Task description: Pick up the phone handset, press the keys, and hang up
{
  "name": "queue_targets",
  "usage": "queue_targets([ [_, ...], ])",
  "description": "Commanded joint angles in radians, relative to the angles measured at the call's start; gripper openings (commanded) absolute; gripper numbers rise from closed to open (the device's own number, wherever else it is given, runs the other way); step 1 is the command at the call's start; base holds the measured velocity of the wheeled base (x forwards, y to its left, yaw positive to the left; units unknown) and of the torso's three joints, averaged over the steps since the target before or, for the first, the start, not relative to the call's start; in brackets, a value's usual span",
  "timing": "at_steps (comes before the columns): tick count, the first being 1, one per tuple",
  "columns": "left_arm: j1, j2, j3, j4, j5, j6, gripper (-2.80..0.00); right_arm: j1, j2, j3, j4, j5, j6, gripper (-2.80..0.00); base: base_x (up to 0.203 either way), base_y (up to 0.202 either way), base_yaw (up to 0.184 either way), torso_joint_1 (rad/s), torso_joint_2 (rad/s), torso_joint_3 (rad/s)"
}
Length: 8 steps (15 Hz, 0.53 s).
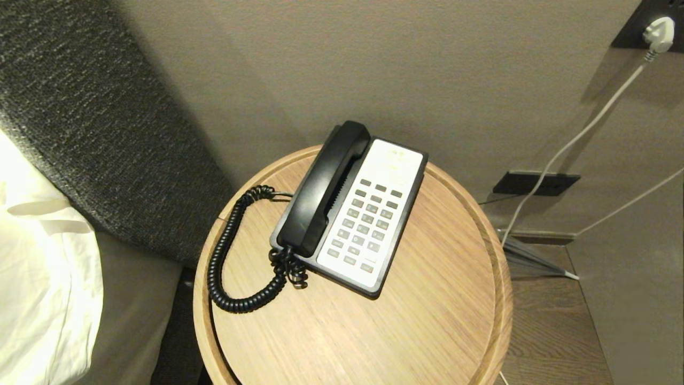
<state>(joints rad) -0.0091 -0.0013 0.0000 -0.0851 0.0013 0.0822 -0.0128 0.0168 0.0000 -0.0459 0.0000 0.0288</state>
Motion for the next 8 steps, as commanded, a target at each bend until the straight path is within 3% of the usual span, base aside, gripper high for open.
queue_targets([
  [1, 0.000, 0.001, 0.040, -0.001, 0.000, 0.001, -2.80, 0.000, 0.002, 0.021, 0.000, 0.000, 0.000, -2.80, 0.000, 0.000, 0.000, 0.000, 0.00, 0.000],
  [8, 0.000, 0.001, 0.040, -0.001, 0.000, 0.001, -2.80, 0.000, 0.002, 0.021, 0.000, 0.000, 0.000, -2.80, 0.000, 0.000, 0.000, 0.000, 0.00, 0.000],
])
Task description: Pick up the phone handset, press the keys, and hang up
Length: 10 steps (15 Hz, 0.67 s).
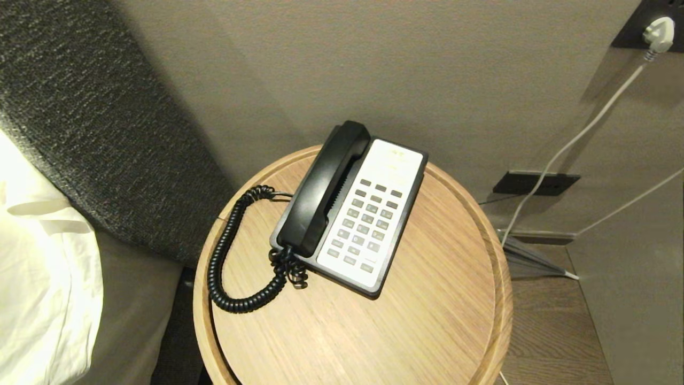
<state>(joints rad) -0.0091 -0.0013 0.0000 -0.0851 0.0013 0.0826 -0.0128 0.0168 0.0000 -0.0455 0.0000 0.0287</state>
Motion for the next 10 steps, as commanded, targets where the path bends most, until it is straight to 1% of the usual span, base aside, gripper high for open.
queue_targets([
  [1, 0.000, 0.001, 0.040, -0.001, 0.000, 0.000, -2.80, -0.001, 0.002, 0.021, 0.000, 0.000, 0.000, -2.80, 0.000, 0.000, 0.000, 0.000, 0.00, 0.000],
  [10, 0.000, 0.001, 0.040, -0.001, 0.000, 0.000, -2.80, -0.001, 0.002, 0.021, 0.000, 0.000, 0.000, -2.80, 0.000, 0.000, 0.000, 0.000, 0.00, 0.000],
])
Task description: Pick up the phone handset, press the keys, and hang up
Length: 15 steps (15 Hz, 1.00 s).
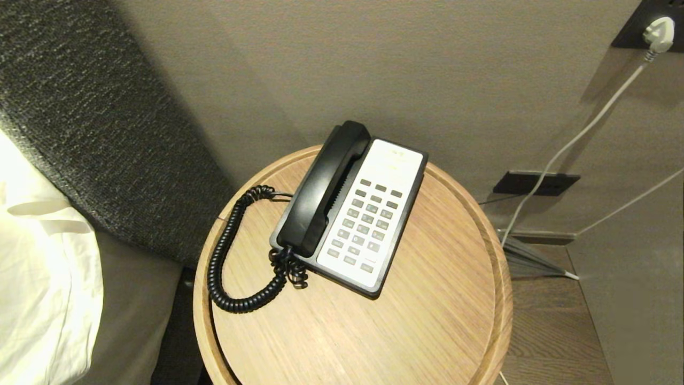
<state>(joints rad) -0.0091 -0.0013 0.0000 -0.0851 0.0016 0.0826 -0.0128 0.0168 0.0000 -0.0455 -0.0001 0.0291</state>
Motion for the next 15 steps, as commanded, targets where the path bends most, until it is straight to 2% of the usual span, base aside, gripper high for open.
queue_targets([
  [1, 0.000, 0.001, 0.040, -0.001, 0.000, 0.000, -2.80, 0.000, 0.002, 0.021, 0.000, 0.000, 0.000, -2.80, 0.000, 0.000, 0.000, 0.000, 0.00, 0.000],
  [15, 0.000, 0.001, 0.040, -0.001, 0.000, 0.000, -2.80, 0.000, 0.002, 0.021, 0.000, 0.000, 0.000, -2.80, 0.000, 0.000, 0.000, 0.000, 0.00, 0.000],
])
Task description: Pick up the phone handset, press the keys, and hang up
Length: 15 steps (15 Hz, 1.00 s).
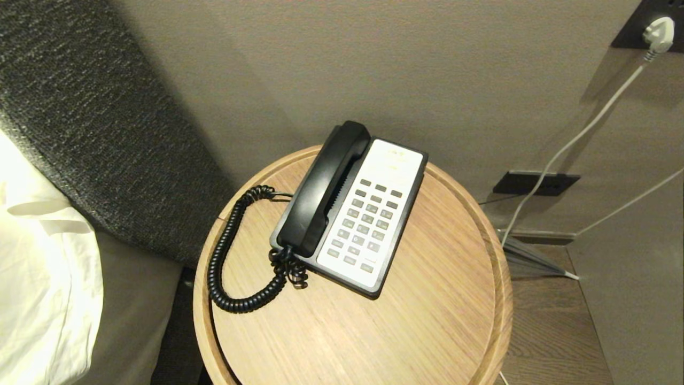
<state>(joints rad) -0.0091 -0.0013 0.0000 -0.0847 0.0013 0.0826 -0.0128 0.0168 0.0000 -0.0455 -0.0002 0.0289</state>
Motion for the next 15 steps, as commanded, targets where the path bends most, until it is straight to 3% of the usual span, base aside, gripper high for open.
queue_targets([
  [1, 0.000, 0.001, 0.040, -0.001, 0.000, 0.000, -2.80, 0.000, 0.002, 0.020, 0.000, 0.000, 0.000, -2.80, 0.000, 0.000, 0.000, 0.000, 0.00, 0.000],
  [15, 0.000, 0.001, 0.040, -0.001, 0.000, 0.000, -2.80, 0.000, 0.002, 0.021, 0.000, 0.000, 0.000, -2.80, 0.000, 0.000, 0.000, 0.000, 0.00, 0.000],
])
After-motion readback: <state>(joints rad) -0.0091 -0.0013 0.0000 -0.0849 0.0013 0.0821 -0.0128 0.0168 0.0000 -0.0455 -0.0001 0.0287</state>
